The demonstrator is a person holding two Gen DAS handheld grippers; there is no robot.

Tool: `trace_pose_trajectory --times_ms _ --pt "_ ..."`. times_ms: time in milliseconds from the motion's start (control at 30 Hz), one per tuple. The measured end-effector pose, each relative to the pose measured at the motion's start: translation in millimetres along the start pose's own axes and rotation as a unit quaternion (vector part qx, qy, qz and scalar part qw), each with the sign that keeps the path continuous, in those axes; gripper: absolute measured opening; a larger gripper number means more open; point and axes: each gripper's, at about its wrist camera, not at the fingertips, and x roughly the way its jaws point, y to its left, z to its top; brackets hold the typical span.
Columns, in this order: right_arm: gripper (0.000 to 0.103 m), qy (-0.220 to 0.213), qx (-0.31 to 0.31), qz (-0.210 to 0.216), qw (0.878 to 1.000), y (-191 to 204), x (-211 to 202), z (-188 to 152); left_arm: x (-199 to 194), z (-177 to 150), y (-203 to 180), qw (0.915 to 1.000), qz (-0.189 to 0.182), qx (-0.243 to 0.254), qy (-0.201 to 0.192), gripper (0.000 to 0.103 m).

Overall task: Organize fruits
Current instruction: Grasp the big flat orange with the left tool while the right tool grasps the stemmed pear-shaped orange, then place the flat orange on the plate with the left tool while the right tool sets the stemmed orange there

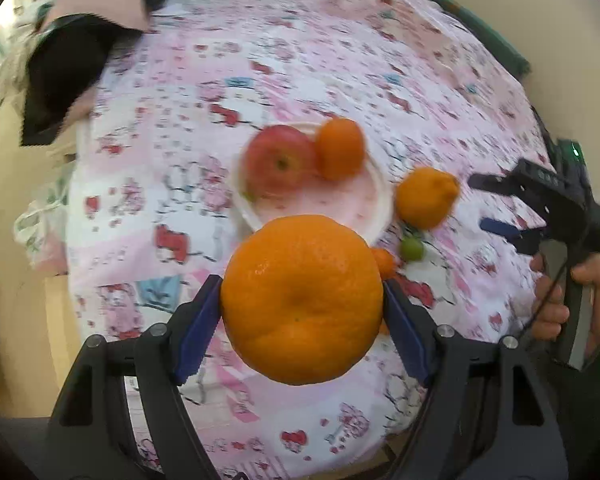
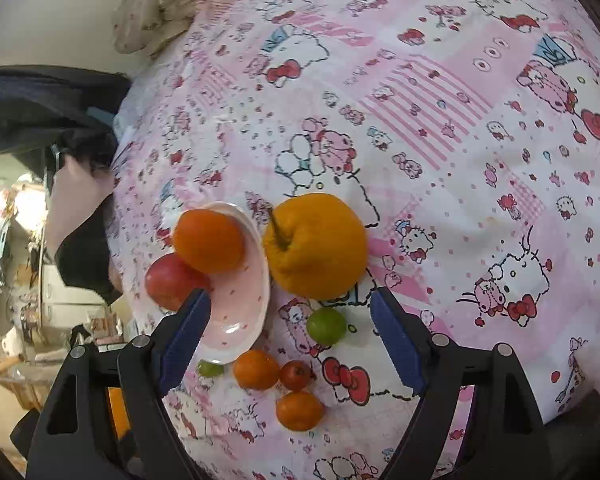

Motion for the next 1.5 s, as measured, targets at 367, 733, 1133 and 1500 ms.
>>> trace_pose_trajectory --times_ms 367,733,1133,1500 --pt "0.088 0.028 -0.087 -0.111 0.990 22 58 22 32 -3 23 0.9971 0.009 -0.053 0.054 0.075" --pt "0.088 0.048 -0.115 -0.149 0.981 25 89 25 41 2 21 0.9970 0.022 -0.052 0.054 0.075" --pt "0.078 0.041 -0.128 -0.134 0.982 28 78 24 47 5 21 0.9971 0.024 -0.056 0.046 0.075" --pt "0.078 -0.021 -0.098 -0.088 0.991 24 20 26 39 3 32 0.9969 0.039 -0.065 0.020 0.075"
